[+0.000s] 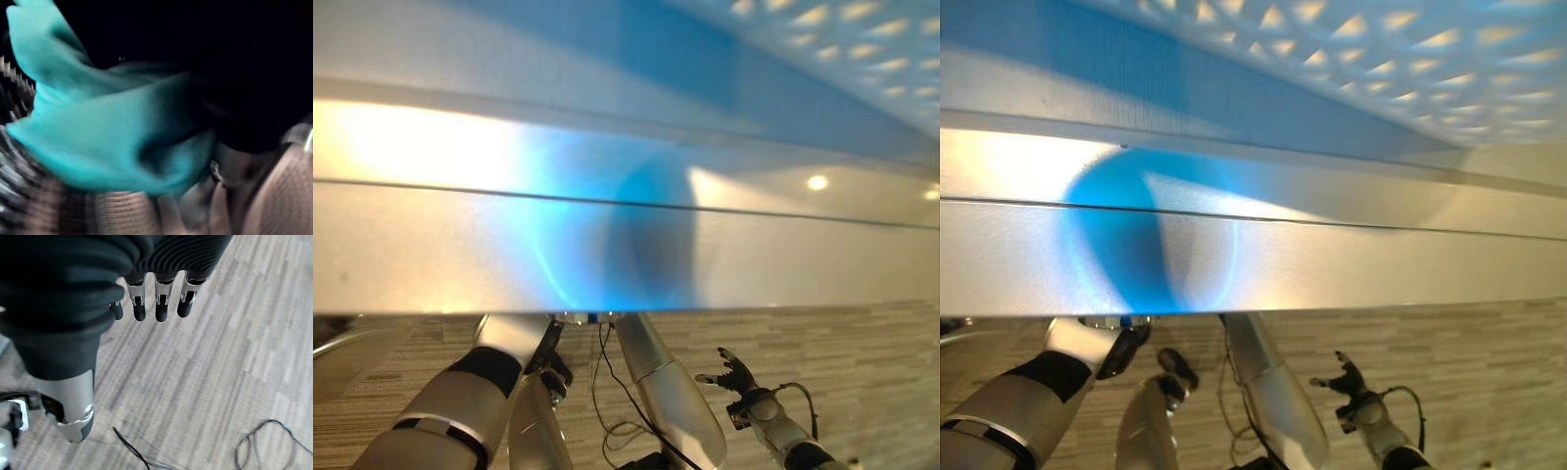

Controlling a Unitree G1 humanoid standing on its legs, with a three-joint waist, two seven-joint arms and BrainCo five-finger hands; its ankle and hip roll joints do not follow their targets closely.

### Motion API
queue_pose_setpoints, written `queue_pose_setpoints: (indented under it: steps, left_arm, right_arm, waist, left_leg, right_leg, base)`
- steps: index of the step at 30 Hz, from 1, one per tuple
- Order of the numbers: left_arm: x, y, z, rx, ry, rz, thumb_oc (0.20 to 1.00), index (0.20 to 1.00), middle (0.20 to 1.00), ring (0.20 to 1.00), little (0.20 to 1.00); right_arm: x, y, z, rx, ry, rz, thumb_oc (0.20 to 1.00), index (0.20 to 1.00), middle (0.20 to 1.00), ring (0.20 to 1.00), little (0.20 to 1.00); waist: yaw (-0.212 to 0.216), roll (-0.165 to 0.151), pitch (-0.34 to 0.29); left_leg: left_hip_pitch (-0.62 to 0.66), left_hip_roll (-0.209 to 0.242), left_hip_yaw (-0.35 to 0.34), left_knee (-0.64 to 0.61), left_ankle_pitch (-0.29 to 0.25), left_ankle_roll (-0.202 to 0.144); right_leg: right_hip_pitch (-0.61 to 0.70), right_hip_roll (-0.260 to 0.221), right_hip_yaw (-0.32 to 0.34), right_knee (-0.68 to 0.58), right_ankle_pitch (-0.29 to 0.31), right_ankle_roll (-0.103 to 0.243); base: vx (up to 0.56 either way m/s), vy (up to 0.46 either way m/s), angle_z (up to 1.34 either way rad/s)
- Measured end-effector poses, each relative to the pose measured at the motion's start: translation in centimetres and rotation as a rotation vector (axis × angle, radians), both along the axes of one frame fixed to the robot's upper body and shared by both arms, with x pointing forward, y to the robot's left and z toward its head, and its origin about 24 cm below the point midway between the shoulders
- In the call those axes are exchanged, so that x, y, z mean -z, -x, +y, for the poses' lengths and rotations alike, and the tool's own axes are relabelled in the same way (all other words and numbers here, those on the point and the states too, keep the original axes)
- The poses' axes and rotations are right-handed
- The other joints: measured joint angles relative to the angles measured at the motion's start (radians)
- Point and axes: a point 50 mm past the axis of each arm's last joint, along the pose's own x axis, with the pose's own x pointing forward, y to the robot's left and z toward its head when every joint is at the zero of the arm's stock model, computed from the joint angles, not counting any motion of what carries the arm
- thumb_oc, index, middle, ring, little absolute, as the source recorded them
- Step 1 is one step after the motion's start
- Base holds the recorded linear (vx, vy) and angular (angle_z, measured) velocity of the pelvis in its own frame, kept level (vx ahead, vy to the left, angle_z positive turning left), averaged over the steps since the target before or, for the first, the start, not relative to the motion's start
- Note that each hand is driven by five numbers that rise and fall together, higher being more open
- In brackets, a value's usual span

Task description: Grab the laundry basket,head to the washer,open it,put in the laundry and shut it.

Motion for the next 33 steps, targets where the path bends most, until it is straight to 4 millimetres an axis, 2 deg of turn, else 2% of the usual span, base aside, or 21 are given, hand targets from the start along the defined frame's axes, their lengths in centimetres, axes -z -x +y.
queue_pose_setpoints:
  steps: [1,2,4,6,7,8,9,12,14,17,24,27,31,33]
  left_arm:
    - [0.7,-0.1,-0.2,-0.011,-0.249,0.008,1.0,1.0,1.0,1.0,1.0]
    - [1.6,0.0,-1.4,0.005,-0.412,0.007,1.0,1.0,1.0,1.0,1.0]
    - [2.0,0.3,-2.9,0.055,-0.531,0.006,1.0,1.0,1.0,1.0,1.0]
    - [2.3,0.9,-4.4,0.105,-0.753,-0.053,1.0,1.0,1.0,1.0,1.0]
    - [2.5,1.1,-4.7,0.112,-0.821,-0.062,1.0,1.0,1.0,1.0,1.0]
    - [3.4,1.5,-5.1,0.135,-0.909,-0.065,1.0,1.0,1.0,1.0,1.0]
    - [3.7,1.6,-5.0,0.143,-0.94,-0.067,1.0,1.0,1.0,1.0,1.0]
    - [5.4,3.6,-7.2,0.29,-0.987,-0.105,1.0,1.0,1.0,1.0,1.0]
    - [7.3,4.3,-7.6,0.361,-1.02,-0.066,1.0,1.0,1.0,1.0,1.0]
    - [8.0,4.9,-7.9,0.427,-1.049,-0.055,1.0,1.0,1.0,1.0,1.0]
    - [10.0,6.1,-7.0,0.495,-1.075,-0.025,1.0,1.0,1.0,1.0,1.0]
    - [10.6,7.4,-6.8,0.528,-1.034,-0.043,1.0,1.0,1.0,1.0,1.0]
    - [12.3,8.5,-5.4,0.523,-0.966,0.007,1.0,1.0,1.0,1.0,1.0]
    - [13.9,9.0,-4.1,0.51,-0.937,0.065,1.0,1.0,1.0,1.0,1.0]
  right_arm:
    - [-0.1,0.3,-0.8,0.016,0.008,-0.006,1.0,1.0,1.0,1.0,1.0]
    - [-0.3,0.4,-1.4,0.033,0.017,-0.015,1.0,1.0,1.0,1.0,1.0]
    - [-0.3,0.3,-1.6,0.038,0.021,-0.012,1.0,1.0,1.0,1.0,1.0]
    - [-0.2,0.5,-1.9,0.045,0.028,0.001,1.0,1.0,1.0,1.0,1.0]
    - [-0.2,0.5,-1.9,0.045,0.027,0.001,1.0,1.0,1.0,1.0,1.0]
    - [-0.3,0.4,-2.1,0.058,0.014,-0.003,1.0,1.0,1.0,1.0,1.0]
    - [-0.2,0.4,-2.2,0.057,0.016,0.001,1.0,1.0,1.0,1.0,1.0]
    - [0.4,1.0,-4.0,0.102,0.062,0.09,1.0,1.0,1.0,1.0,1.0]
    - [0.4,1.2,-4.4,0.11,0.061,0.099,1.0,1.0,1.0,1.0,1.0]
    - [0.6,1.4,-4.8,0.119,0.069,0.126,1.0,1.0,1.0,1.0,1.0]
    - [1.1,2.0,-5.4,0.122,0.071,0.185,1.0,1.0,1.0,1.0,1.0]
    - [1.2,2.3,-5.6,0.125,0.076,0.203,1.0,1.0,1.0,1.0,1.0]
    - [1.4,2.5,-5.5,0.116,0.085,0.22,1.0,1.0,1.0,1.0,1.0]
    - [1.9,3.1,-5.2,0.113,0.08,0.255,1.0,1.0,1.0,1.0,1.0]
  waist:
    - [0.008,0.016,-0.007]
    - [0.018,0.037,-0.004]
    - [0.055,0.04,-0.004]
    - [0.079,0.059,0.0]
    - [0.089,0.065,-0.001]
    - [0.097,0.065,-0.001]
    - [0.098,0.067,0.0]
    - [0.121,0.075,0.001]
    - [0.118,0.076,0.001]
    - [0.121,0.075,0.0]
    - [0.118,0.075,0.0]
    - [0.138,0.071,0.001]
    - [0.152,0.057,-0.004]
    - [0.164,0.056,-0.005]
  left_leg:
    - [0.001,0.002,-0.01,-0.007,0.007,-0.003]
    - [-0.004,-0.002,-0.031,-0.023,0.022,-0.007]
    - [-0.005,-0.001,-0.033,-0.041,0.04,-0.014]
    - [-0.002,-0.003,-0.051,-0.065,0.056,-0.018]
    - [0.001,-0.004,-0.059,-0.082,0.069,-0.022]
    - [0.025,-0.012,-0.059,-0.136,0.106,-0.036]
    - [0.035,-0.014,-0.063,-0.15,0.11,-0.032]
    - [0.098,-0.027,-0.088,-0.24,0.157,-0.033]
    - [0.13,-0.032,-0.104,-0.284,0.183,-0.034]
    - [0.156,-0.04,-0.108,-0.306,0.194,-0.034]
    - [0.214,-0.049,-0.136,-0.34,0.216,-0.036]
    - [0.247,-0.056,-0.16,-0.338,0.218,-0.034]
    - [0.272,-0.067,-0.182,-0.333,0.224,-0.026]
    - [0.302,-0.063,-0.198,-0.333,0.225,-0.023]
  right_leg:
    - [0.003,0.0,-0.009,0.0,-0.004,-0.011]
    - [0.002,-0.012,-0.029,-0.001,-0.008,-0.018]
    - [-0.003,-0.017,-0.032,-0.002,-0.007,-0.018]
    - [-0.003,-0.027,-0.05,0.002,-0.012,-0.026]
    - [-0.003,-0.033,-0.06,0.005,-0.015,-0.03]
    - [-0.002,-0.042,-0.069,0.014,-0.006,-0.044]
    - [0.003,-0.047,-0.076,0.015,-0.021,-0.038]
    - [0.038,-0.066,-0.094,0.024,-0.037,-0.044]
    - [0.064,-0.081,-0.11,0.019,-0.048,-0.049]
    - [0.08,-0.09,-0.112,0.021,-0.052,-0.045]
    - [0.14,-0.116,-0.137,0.022,-0.054,-0.042]
    - [0.189,-0.13,-0.158,0.019,-0.061,-0.043]
    - [0.239,-0.155,-0.169,0.001,-0.063,-0.035]
    - [0.289,-0.166,-0.193,-0.015,-0.061,-0.033]
  base:
    - [-0.06,0.04,0.33]
    - [-0.03,0.037,0.32]
    - [-0.02,0.044,0.22]
    - [-0.05,0.009,0.26]
    - [-0.1,0.009,0.36]
    - [-0.1,-0.014,0.31]
    - [-0.04,0.046,0.24]
    - [-0.02,0.082,0.31]
    - [-0.01,0.072,0.26]
    - [-0.02,0.06,0.06]
    - [-0.04,0.037,0.09]
    - [-0.03,0.006,0.24]
    - [-0.02,0.025,0.2]
    - [-0.01,0.05,0.13]
